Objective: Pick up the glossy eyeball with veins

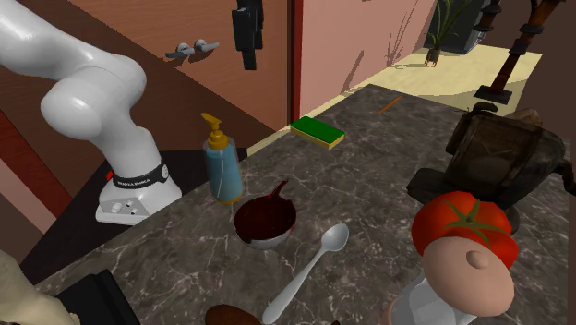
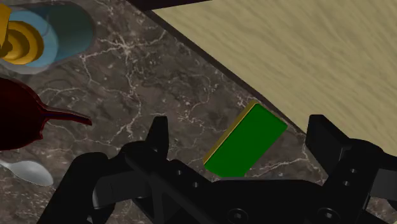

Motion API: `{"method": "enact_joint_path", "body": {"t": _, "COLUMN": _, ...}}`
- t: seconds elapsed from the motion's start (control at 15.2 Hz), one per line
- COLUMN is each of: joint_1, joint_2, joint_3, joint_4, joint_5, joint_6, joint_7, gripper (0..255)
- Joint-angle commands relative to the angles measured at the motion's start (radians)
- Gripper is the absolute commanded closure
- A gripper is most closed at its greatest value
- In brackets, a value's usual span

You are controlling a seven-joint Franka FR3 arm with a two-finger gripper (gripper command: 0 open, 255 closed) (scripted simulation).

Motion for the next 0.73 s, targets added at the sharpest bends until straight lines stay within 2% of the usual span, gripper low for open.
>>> {"method": "enact_joint_path", "body": {"t": 0.0, "joint_1": 0.000, "joint_2": 0.000, "joint_3": 0.000, "joint_4": 0.000, "joint_5": 0.000, "joint_6": 0.000, "joint_7": 0.000, "gripper": 0}}
{"method": "enact_joint_path", "body": {"t": 0.66, "joint_1": -0.102, "joint_2": 0.238, "joint_3": -0.057, "joint_4": -0.026, "joint_5": -0.168, "joint_6": 0.166, "joint_7": -0.026, "gripper": 0}}
